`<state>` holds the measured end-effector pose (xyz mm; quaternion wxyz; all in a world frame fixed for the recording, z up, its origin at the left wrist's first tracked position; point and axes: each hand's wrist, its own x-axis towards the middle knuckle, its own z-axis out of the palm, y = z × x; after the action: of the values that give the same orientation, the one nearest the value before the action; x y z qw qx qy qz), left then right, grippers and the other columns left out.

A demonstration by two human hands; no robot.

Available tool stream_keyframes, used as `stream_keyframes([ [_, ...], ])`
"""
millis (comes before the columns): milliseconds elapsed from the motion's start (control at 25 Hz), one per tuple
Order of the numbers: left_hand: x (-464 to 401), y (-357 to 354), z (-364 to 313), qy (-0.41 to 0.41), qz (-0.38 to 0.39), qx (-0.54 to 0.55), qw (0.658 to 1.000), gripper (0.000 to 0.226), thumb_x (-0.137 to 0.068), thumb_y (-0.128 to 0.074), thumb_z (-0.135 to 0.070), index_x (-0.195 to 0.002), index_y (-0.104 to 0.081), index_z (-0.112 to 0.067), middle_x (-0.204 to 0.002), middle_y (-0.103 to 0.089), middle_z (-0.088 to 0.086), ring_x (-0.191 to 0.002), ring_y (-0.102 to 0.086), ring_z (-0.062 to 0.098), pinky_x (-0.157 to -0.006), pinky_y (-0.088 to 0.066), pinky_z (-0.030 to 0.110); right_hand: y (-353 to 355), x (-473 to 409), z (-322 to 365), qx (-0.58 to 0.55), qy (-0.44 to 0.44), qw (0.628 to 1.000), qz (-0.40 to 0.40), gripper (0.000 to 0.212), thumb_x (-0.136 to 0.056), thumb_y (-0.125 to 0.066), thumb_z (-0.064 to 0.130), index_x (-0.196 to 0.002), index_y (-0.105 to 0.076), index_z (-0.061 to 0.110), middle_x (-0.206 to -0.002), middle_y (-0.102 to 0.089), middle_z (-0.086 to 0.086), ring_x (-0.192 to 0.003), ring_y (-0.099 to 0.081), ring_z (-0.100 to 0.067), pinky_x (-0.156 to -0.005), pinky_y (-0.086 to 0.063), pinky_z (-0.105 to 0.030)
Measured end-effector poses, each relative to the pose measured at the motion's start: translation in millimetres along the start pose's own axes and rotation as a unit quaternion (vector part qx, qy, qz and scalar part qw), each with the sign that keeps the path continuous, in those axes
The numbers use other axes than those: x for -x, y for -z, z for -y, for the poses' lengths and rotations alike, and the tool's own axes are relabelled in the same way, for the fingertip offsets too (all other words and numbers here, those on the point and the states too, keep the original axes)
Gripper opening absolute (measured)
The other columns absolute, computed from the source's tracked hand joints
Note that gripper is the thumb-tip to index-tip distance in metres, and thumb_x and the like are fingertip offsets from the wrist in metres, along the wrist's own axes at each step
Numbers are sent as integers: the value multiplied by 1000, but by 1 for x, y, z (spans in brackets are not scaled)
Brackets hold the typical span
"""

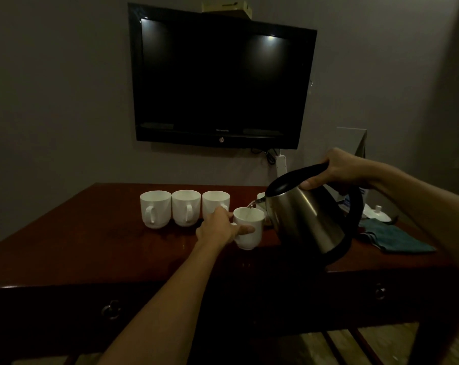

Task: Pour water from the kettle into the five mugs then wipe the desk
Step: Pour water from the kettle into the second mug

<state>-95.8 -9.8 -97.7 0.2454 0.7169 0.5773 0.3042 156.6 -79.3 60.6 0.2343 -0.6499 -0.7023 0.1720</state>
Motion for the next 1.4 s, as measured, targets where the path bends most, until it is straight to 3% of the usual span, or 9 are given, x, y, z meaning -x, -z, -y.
stream_keyframes([
  [280,0,1,-2,2,-1,-10,1000,52,-69,-79,-58,-99,-54,-24,-100,-60,-5,-105,-58,22,-86,-47,42,1,-2,0,5,6,1000,9,47,-61,-83,40,-77,-69,-1,-51,-52,-1,-42,-49,-11,-41,-40,-21],
  [480,-2,0,0,-4,-2,-7,1000,59,-67,-79,-60,-109,-62,-22,-96,-60,-7,-98,-58,19,-78,-44,37,0,-1,4,3,3,1000,15,42,-64,-82,36,-75,-67,-1,-49,-50,0,-39,-46,-9,-39,-38,-20],
  [600,-3,0,1,-7,6,0,1000,51,-68,-79,-59,-99,-60,-24,-96,-64,-6,-92,-57,16,-76,-45,37,-1,-3,3,5,-1,1000,10,36,-72,-83,30,-78,-68,-2,-45,-51,4,-38,-47,-8,-39,-40,-20],
  [760,-1,0,0,-8,1,-7,1000,48,-68,-79,-58,-92,-54,-25,-93,-62,-6,-93,-58,18,-78,-46,38,0,-2,4,0,-1,1000,10,30,-71,-83,30,-66,-66,6,-47,-51,2,-38,-46,-9,-39,-40,-21],
  [1120,-7,-2,2,-10,3,-8,1000,51,-66,-80,-58,-96,-61,-21,-92,-65,-5,-92,-61,17,-77,-50,39,1,-2,1,1,-1,1000,7,32,-70,-83,33,-73,-69,4,-46,-51,4,-39,-48,-8,-40,-40,-20],
  [1400,-5,-1,2,-7,4,-1,1000,53,-67,-80,-57,-101,-61,-21,-94,-63,-5,-93,-59,17,-77,-48,38,0,-5,3,0,-2,1000,11,32,-70,-83,32,-68,-65,6,-48,-50,2,-38,-46,-9,-39,-38,-20],
])
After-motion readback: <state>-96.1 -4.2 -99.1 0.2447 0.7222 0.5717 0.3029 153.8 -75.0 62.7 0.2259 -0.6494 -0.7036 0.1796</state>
